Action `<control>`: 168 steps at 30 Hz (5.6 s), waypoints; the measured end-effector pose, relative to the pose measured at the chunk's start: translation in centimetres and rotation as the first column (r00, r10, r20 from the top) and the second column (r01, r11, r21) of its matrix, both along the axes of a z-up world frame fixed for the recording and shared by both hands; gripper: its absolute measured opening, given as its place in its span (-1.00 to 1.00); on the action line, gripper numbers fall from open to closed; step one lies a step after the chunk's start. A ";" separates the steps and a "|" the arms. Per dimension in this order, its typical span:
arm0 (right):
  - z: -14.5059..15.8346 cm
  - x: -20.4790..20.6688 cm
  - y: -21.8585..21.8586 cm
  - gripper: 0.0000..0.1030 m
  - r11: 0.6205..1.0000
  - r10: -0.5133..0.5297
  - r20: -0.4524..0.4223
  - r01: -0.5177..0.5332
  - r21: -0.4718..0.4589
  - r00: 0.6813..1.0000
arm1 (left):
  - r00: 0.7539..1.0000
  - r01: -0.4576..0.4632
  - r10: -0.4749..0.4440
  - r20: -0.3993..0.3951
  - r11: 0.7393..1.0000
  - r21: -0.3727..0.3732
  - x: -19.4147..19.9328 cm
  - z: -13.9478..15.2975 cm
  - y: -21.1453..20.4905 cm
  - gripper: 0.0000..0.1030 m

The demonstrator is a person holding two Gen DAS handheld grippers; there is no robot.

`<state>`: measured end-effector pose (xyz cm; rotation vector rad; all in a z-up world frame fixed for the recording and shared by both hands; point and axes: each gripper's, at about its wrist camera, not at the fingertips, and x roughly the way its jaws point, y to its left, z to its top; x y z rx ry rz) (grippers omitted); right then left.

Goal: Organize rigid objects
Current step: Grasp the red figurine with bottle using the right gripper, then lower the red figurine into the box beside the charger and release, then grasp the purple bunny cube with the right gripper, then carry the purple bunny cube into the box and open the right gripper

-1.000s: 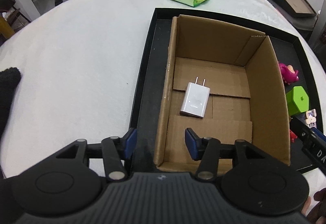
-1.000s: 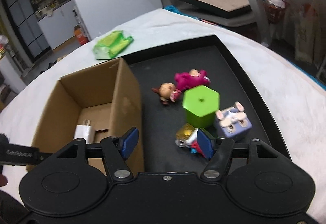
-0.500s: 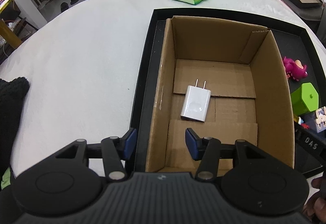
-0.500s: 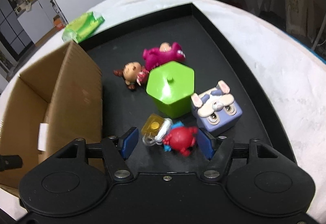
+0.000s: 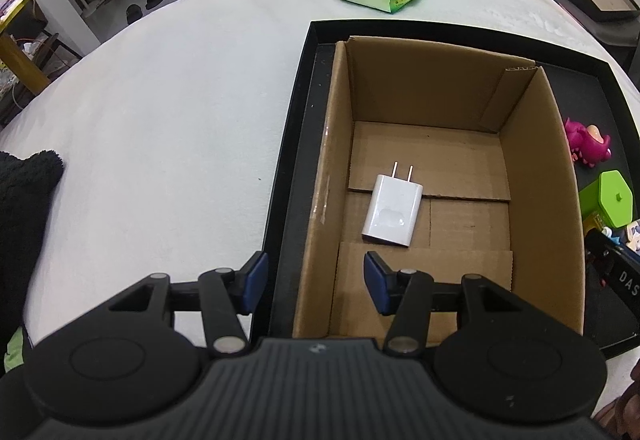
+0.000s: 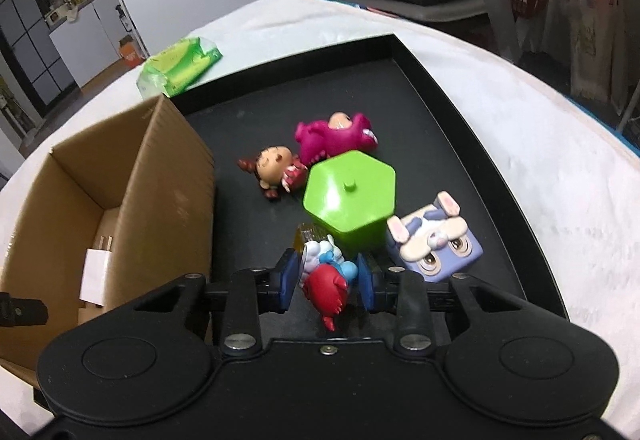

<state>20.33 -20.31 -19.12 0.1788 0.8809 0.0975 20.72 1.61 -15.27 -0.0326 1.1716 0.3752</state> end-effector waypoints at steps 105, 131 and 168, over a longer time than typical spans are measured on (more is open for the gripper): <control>3.2 -2.0 1.9 0.36 0.995 -0.096 0.114 0.095 0.017 0.989 | 0.997 -0.004 0.004 0.072 1.000 -0.005 -1.3 1.6 1.0 -0.15; -1.5 1.3 -4.1 0.58 0.958 -0.286 -0.051 0.285 -0.031 0.957 | 1.000 -0.015 0.014 0.015 0.996 0.092 1.7 -0.8 -3.2 -0.05; 3.0 0.9 -1.3 -0.16 0.984 -0.169 0.131 0.161 0.072 0.977 | 0.997 0.014 -0.017 0.071 0.998 0.055 -0.1 -0.6 -1.6 0.01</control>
